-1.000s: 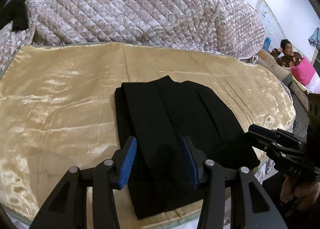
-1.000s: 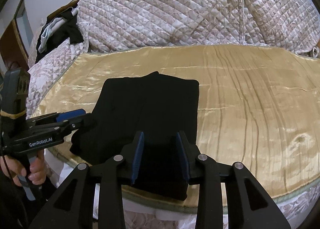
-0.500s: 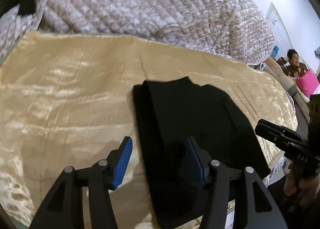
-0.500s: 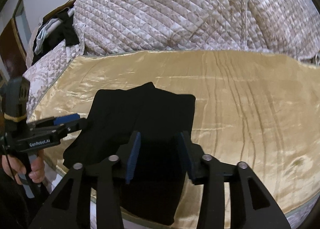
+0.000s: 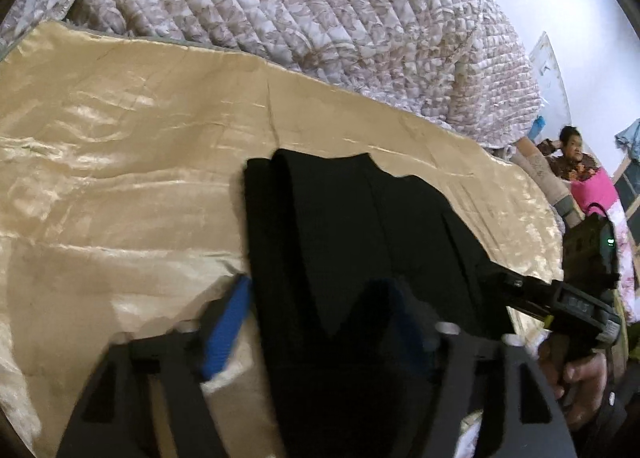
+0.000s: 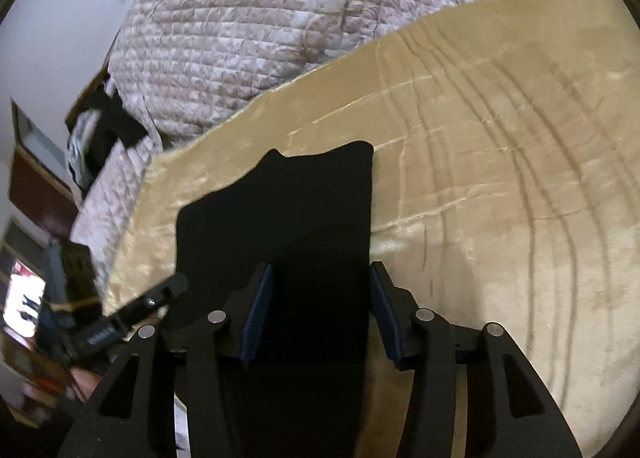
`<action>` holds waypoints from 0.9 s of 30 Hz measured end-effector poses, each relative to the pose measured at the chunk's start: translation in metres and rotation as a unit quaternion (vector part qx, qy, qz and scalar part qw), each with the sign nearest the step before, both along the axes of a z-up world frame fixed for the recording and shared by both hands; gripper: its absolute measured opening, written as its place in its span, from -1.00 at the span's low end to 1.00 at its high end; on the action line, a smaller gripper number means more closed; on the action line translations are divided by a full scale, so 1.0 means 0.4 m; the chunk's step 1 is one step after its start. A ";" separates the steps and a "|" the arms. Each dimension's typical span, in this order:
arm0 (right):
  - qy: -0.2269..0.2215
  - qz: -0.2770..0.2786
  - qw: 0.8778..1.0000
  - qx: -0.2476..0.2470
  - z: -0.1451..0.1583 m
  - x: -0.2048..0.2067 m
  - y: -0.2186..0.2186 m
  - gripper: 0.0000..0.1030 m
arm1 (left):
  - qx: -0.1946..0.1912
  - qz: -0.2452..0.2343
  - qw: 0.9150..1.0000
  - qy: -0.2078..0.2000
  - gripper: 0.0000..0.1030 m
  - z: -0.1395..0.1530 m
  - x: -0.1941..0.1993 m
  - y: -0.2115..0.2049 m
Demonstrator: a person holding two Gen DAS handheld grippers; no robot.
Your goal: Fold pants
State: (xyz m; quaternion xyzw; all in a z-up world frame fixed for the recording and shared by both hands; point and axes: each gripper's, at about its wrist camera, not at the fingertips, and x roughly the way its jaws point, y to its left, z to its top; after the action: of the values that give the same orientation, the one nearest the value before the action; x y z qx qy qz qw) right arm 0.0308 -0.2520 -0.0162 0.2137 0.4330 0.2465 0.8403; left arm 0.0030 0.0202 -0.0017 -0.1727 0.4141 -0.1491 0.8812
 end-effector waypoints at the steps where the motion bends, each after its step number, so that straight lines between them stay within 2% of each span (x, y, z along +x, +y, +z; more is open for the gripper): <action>1: 0.004 0.000 1.000 0.009 -0.002 0.000 0.000 -0.09 | -0.006 0.002 1.000 0.003 -0.03 0.001 -0.002 -0.002; 2: 0.005 0.005 1.000 0.015 -0.003 -0.003 0.003 -0.24 | -0.009 0.003 1.000 0.003 -0.09 0.003 -0.005 -0.002; 4: 0.010 0.005 1.000 0.019 -0.004 0.001 0.008 -0.35 | -0.014 0.009 1.000 0.002 -0.26 0.009 -0.005 0.001; 6: 0.015 0.002 1.000 0.025 -0.004 0.005 0.006 -0.55 | -0.020 0.014 1.000 -0.001 -0.39 0.026 -0.005 0.006; 9: 0.009 -0.001 1.000 0.029 0.015 0.002 0.003 -0.68 | -0.019 0.011 1.000 -0.012 -0.52 0.061 -0.006 0.004; 16: -0.026 0.016 0.998 0.055 0.115 0.003 0.037 -0.70 | 0.005 0.011 0.999 -0.042 -0.58 0.163 0.041 0.028; 20: -0.041 0.030 0.997 0.055 0.168 0.069 0.074 -0.70 | 0.029 0.023 0.998 -0.057 -0.58 0.204 0.117 0.079; 25: -0.046 0.043 0.997 0.043 0.172 0.192 0.146 -0.69 | 0.053 0.060 0.995 -0.063 -0.75 0.168 0.206 0.150; 27: -0.047 0.037 0.998 0.012 0.150 0.224 0.170 -0.62 | 0.068 0.086 0.993 -0.033 -0.75 0.123 0.227 0.173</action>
State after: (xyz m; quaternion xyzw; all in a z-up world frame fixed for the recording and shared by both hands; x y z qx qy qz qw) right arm 0.1202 -0.1841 0.0437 0.1954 0.3976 0.2924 0.8475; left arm 0.0938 0.0893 0.0473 -0.1421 0.3772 -0.0499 0.9138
